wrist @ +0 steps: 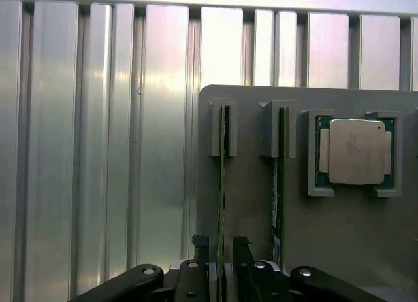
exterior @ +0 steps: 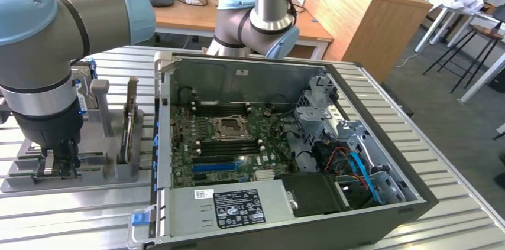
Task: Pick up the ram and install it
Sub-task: 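Pick up the ram and move it above insertion slot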
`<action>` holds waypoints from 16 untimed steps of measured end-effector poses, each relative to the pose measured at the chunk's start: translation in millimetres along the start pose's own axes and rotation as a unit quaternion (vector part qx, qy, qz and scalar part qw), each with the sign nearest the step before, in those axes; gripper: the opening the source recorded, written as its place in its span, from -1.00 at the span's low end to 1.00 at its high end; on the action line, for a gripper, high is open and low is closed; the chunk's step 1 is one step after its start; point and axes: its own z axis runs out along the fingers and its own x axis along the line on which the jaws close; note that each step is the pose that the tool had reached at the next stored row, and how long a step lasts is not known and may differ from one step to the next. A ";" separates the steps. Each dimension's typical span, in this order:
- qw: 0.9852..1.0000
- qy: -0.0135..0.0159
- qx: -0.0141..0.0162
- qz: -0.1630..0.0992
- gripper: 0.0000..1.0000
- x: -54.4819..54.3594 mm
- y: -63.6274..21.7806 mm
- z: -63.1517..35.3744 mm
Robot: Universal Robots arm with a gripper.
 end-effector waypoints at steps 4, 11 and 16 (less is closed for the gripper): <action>1.000 0.000 0.000 0.000 -0.43 0.0 0.0 -2.2; 1.000 0.000 0.000 0.000 -0.43 -0.2 0.1 -2.6; 1.000 0.000 0.000 0.000 -0.43 -1.2 0.1 -2.6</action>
